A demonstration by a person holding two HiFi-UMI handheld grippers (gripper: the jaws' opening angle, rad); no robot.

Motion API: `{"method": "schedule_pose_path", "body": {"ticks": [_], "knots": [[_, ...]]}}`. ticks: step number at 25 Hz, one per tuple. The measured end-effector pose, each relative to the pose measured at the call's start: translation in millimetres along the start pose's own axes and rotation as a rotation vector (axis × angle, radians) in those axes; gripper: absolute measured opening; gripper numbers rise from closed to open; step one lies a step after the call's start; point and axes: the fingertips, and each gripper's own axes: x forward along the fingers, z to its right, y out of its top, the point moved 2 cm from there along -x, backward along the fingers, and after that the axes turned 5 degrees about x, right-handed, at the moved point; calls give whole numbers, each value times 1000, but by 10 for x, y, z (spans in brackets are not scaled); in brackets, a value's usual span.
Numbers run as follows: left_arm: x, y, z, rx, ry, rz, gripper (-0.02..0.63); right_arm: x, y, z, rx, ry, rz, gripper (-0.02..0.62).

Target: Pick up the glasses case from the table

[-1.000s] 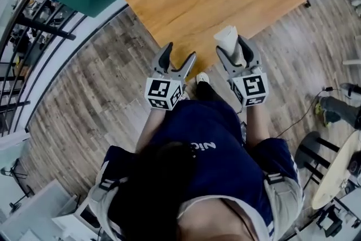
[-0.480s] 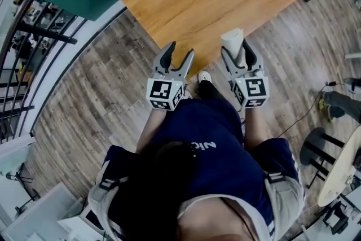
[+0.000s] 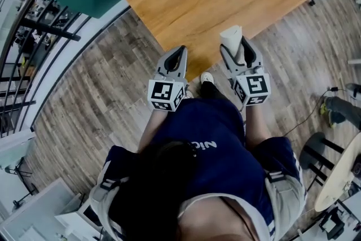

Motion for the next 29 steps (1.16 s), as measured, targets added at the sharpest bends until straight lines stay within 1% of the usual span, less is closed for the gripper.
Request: {"method": "schedule_pose_path", "body": {"ticks": [14, 21, 29], "knots": [[125, -9, -37, 11, 13, -3, 3, 119, 26, 90, -28, -9, -4, 301], [113, -41, -95, 4, 34, -9, 3, 146, 44, 85, -47, -7, -11, 301], [112, -48, -98, 11, 37, -16, 3, 156, 53, 90, -47, -7, -19, 302]]}}
